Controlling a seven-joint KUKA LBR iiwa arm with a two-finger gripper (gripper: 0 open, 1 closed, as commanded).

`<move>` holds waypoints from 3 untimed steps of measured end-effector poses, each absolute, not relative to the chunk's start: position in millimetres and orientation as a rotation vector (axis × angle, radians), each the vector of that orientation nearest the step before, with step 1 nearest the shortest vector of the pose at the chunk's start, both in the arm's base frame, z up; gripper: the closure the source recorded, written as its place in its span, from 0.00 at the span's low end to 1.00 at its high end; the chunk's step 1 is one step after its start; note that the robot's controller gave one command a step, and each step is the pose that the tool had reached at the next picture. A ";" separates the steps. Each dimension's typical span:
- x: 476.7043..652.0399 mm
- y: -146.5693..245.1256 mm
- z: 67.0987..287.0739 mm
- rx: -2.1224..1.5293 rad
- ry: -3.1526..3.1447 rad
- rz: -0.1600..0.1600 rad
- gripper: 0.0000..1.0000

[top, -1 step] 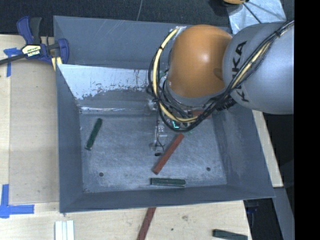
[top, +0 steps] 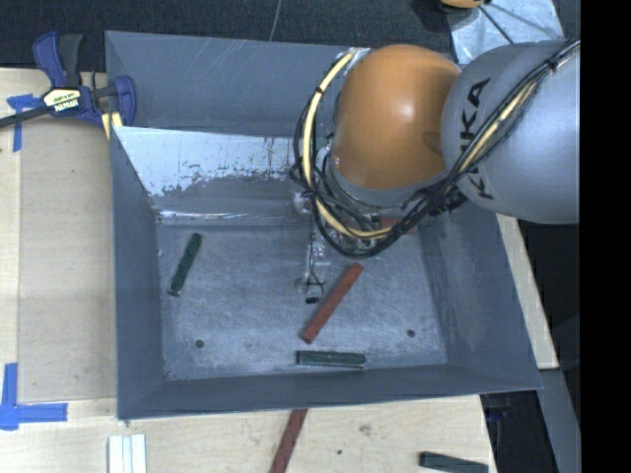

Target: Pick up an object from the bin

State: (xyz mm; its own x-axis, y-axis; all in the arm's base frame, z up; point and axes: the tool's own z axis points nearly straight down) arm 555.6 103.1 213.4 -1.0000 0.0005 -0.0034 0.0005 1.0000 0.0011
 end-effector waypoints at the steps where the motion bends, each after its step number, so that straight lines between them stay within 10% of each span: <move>1: 542.4 63.3 143.6 -0.140 3.132 0.000 0.00; 3: 544.9 32.3 126.2 -0.619 3.076 0.000 0.00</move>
Offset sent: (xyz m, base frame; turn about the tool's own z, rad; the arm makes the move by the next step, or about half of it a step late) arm 0.0033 -0.0799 -0.0603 -0.4504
